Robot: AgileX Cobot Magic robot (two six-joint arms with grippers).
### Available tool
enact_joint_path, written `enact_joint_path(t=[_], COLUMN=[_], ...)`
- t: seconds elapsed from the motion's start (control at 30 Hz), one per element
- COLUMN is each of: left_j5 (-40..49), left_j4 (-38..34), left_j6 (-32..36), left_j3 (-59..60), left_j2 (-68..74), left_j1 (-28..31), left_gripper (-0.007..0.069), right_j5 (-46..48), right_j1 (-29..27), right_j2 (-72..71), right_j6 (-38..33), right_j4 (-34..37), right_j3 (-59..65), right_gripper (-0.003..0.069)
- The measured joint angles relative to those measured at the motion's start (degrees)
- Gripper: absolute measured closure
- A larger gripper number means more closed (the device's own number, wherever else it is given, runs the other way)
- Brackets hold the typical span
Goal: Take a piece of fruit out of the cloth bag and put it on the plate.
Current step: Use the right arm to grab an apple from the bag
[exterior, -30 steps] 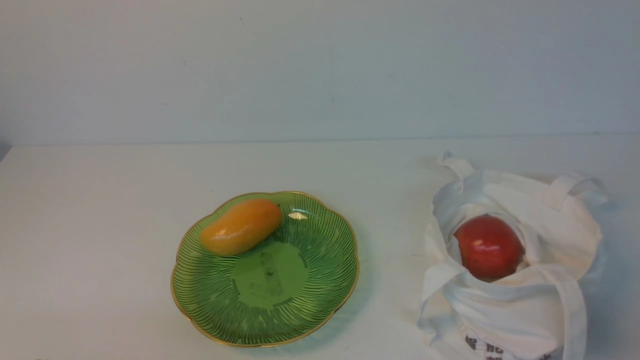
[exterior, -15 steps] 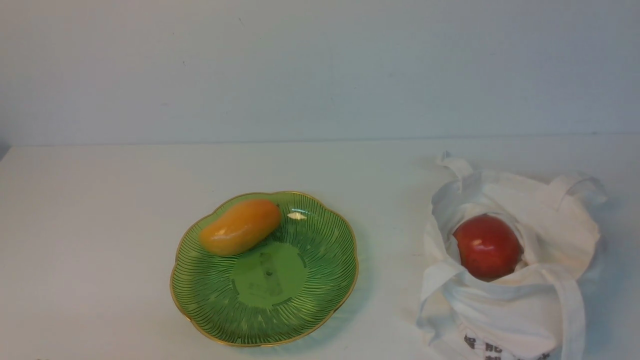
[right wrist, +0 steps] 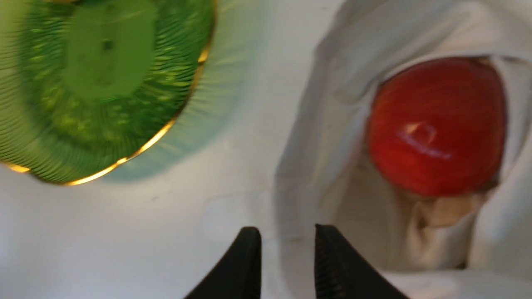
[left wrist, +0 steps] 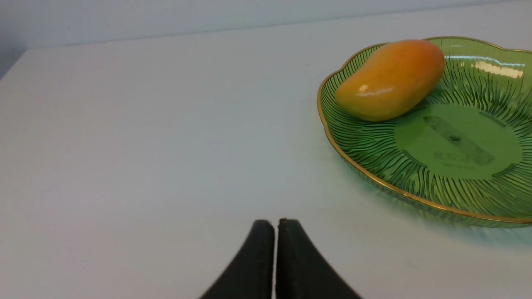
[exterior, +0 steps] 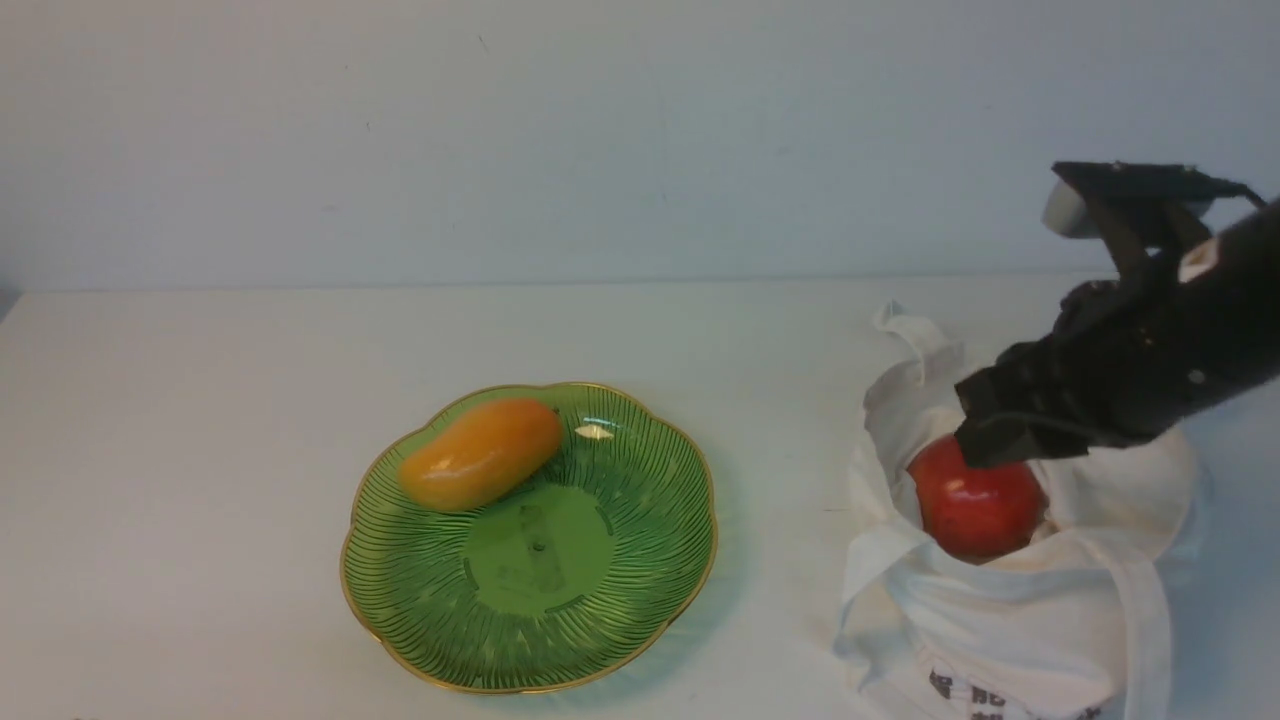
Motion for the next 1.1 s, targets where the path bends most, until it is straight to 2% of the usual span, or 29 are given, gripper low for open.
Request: enact_joint_path(t=[0.07,0.17,0.2,0.27,0.3,0.43,0.8,1.1], left_j5=[0.0,0.0,0.0,0.0,0.0,0.0,0.0,0.0], left_j4=[0.0,0.0,0.0,0.0,0.0,0.0,0.0,0.0], left_j6=[0.0,0.0,0.0,0.0,0.0,0.0,0.0,0.0], left_j3=[0.0,0.0,0.0,0.0,0.0,0.0,0.0,0.0], left_j2=[0.0,0.0,0.0,0.0,0.0,0.0,0.0,0.0], left_j1=[0.0,0.0,0.0,0.0,0.0,0.0,0.0,0.0], left_gripper=[0.0632,0.0632,0.0632,0.0632,0.0632,0.0632,0.0632,0.0632], right_j5=[0.0,0.0,-0.1,-0.2,-0.6,-1.0,-1.6,-1.1], right_j1=[0.5,0.9,0.9,1.0,1.0,1.0,1.3,1.3], right_j2=[3.8,8.5,10.2,11.8,13.9,18.7,22.4,22.4], right_j6=[2.5,5.3,6.4,7.2,8.2,10.0,14.3,14.5], right_j4=[-5.7,-10.4,-11.2,-12.1,-12.8,-14.3,-17.4,-17.5], right_j3=[-3.1,-6.3,-7.1,-7.6,-7.8,-8.0,-8.8,-8.8], right_gripper=[0.0393,0.0286,0.0242,0.0200,0.0150,0.0075,0.0058,0.0101])
